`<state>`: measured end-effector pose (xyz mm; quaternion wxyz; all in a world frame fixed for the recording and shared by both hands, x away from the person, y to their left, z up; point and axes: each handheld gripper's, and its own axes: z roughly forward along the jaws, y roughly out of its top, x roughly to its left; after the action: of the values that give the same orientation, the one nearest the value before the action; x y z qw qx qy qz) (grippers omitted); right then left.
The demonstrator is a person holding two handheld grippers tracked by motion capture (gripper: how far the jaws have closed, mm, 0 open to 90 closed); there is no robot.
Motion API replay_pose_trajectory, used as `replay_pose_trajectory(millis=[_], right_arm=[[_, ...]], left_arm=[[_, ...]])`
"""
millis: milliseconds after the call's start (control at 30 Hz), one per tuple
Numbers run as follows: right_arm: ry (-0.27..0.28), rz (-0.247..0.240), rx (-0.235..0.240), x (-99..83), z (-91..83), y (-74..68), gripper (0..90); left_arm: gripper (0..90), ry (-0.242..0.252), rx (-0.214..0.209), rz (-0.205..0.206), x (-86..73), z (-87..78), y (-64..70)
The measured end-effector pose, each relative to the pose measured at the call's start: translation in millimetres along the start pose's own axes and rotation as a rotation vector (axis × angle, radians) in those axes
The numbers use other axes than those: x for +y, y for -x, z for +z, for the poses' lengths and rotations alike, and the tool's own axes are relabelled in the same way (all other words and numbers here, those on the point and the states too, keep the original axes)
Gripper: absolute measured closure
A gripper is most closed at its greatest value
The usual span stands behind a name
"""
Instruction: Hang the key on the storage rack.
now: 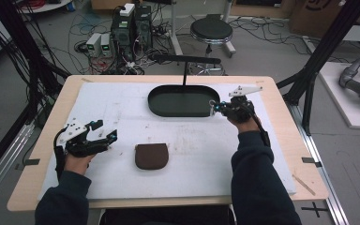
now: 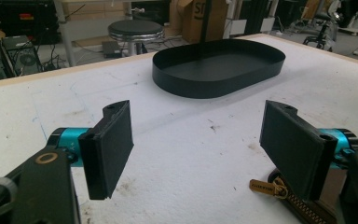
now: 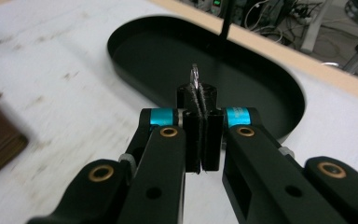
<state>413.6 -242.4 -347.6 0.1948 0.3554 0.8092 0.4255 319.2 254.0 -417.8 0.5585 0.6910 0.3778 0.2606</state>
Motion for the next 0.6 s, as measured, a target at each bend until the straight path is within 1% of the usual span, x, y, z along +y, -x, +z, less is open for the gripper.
replay_pose_trajectory(millis=[133,233,267,300,333,367,400,433,467,533,567,600], right_arm=[[0.027,0.002,-0.014,18.9,7.5,11.3,90.0],[0.043,-0.009,-0.024,34.6,14.4,17.6,90.0],[0.045,-0.013,-0.026,39.4,16.8,19.5,90.0],[0.041,-0.018,-0.037,44.1,19.1,20.8,90.0],[0.050,-0.021,-0.039,47.0,21.1,22.7,90.0],[0.047,-0.016,-0.039,50.7,23.5,25.3,90.0],[0.038,-0.017,-0.048,55.4,26.9,28.5,90.0],[0.043,-0.020,-0.053,57.4,28.7,30.3,90.0],[0.054,-0.011,-0.050,60.2,31.2,34.5,90.0],[0.064,0.002,-0.059,63.2,34.2,39.8,90.0],[0.074,0.023,-0.053,64.8,35.8,44.0,90.0],[0.083,0.024,-0.058,65.7,36.5,46.3,90.0]], left_arm=[[25.4,-0.002,0.002,-0.002,-0.2,-0.1,-0.8],[25.4,-0.002,0.003,-0.001,-0.3,-0.4,-1.2],[25.4,-0.002,0.003,-0.001,-0.3,-0.4,-1.2],[25.4,-0.004,0.002,-0.002,-0.7,0.0,-1.5],[25.4,-0.005,0.001,-0.001,-0.7,0.3,-1.7],[25.4,-0.005,0.001,-0.001,-0.7,0.3,-1.7],[25.4,-0.005,0.000,-0.002,-0.8,0.7,-1.8],[25.4,-0.005,0.000,-0.003,-0.9,1.0,-2.0],[25.4,-0.005,0.000,-0.005,-0.9,1.2,-2.0],[25.5,-0.006,-0.003,-0.011,-1.2,1.4,-2.4],[25.6,-0.007,-0.003,-0.011,-1.2,1.4,-2.6],[25.6,-0.007,-0.003,-0.011,-1.3,1.5,-2.8]])
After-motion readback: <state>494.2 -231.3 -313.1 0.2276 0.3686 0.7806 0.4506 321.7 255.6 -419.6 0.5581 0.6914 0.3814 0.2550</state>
